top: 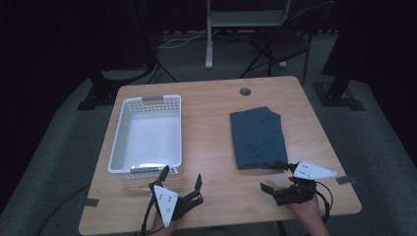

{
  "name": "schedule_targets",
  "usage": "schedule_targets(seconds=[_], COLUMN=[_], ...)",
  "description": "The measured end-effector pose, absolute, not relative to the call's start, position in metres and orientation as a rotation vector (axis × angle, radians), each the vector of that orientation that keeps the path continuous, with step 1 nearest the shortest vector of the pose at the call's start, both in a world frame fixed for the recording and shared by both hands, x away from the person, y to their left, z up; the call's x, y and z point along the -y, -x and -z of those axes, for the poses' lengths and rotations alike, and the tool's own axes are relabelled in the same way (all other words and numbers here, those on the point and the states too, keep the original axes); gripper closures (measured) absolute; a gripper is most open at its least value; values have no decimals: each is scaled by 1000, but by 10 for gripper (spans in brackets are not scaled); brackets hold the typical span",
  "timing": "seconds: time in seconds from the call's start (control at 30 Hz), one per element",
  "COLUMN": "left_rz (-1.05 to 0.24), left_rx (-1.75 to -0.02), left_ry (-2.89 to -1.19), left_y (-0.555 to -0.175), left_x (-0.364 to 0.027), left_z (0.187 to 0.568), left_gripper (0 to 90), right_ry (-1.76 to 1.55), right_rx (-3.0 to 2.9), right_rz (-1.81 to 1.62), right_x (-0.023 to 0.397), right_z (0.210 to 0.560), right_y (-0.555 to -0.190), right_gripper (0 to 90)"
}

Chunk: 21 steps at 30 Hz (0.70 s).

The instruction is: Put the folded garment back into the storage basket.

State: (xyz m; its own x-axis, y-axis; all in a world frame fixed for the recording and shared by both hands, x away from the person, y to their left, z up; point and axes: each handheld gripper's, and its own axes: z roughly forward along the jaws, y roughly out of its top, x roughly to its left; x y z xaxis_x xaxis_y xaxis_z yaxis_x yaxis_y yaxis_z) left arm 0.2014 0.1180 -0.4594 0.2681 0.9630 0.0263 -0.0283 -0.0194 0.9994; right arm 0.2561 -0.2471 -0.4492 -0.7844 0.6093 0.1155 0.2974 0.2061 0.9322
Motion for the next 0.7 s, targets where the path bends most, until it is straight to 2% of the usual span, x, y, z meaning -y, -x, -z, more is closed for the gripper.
schedule_targets(seconds=[0.4, 0.6, 0.7], left_rz=[-1036, -1035, -1036], left_rx=[-975, -975, -975], left_ry=[-1318, -1319, -1317], left_y=[-201, -201, -201], left_x=[-118, -118, -118], left_z=[460, 459, 460], left_gripper=[42, 43, 43], right_ry=[-892, -958, -1029], right_rx=[-2252, -2181, -2092], right_rz=[-1595, -1785, -1859], right_x=[248, 264, 274], right_z=[450, 449, 451], right_y=[-259, -261, -260], right_gripper=[6, 8, 41])
